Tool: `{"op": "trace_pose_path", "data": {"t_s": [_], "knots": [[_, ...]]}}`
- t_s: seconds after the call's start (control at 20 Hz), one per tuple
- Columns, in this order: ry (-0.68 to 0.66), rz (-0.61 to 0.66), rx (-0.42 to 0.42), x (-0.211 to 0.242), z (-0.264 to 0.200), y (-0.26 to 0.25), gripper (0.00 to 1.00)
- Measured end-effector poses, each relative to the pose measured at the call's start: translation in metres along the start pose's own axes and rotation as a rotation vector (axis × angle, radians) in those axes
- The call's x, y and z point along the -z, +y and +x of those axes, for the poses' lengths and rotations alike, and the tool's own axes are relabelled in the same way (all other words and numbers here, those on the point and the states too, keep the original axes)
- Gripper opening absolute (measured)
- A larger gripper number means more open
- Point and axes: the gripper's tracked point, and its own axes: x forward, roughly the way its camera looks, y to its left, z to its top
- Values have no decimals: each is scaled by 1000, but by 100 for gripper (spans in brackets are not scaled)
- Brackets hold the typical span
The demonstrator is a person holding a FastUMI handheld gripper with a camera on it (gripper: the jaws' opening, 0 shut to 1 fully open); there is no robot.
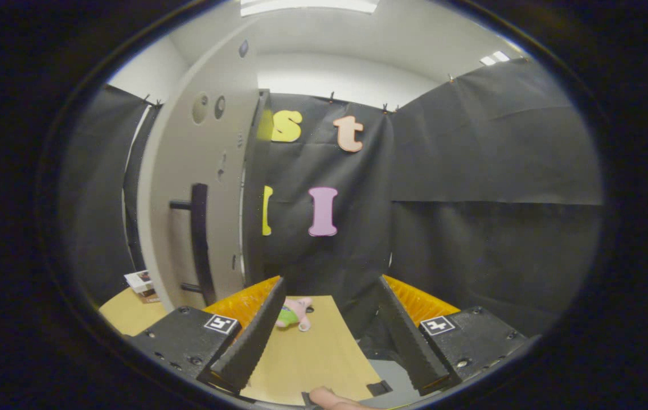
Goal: Open the shoe cabinet door, grab the shoes and put them into the shoe cabinet, then close the shoe cabinet door.
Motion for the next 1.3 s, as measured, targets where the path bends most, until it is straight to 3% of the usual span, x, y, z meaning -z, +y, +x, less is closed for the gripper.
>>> {"op": "trace_pose_path", "data": {"t_s": [0.15, 0.3, 0.6, 0.75, 0.9, 1.05, 1.3], "knots": [[27, 2, 64, 12, 26, -43, 100], [21, 105, -8, 7, 44, -41, 100], [-41, 126, -169, -13, 53, 14, 100], [-101, 143, -315, -26, 39, 59, 100], [-93, 66, -451, -18, 17, 110, 100], [-108, -75, -380, -22, 3, 119, 94], [-75, -18, -495, -14, -12, 183, 91]]}}
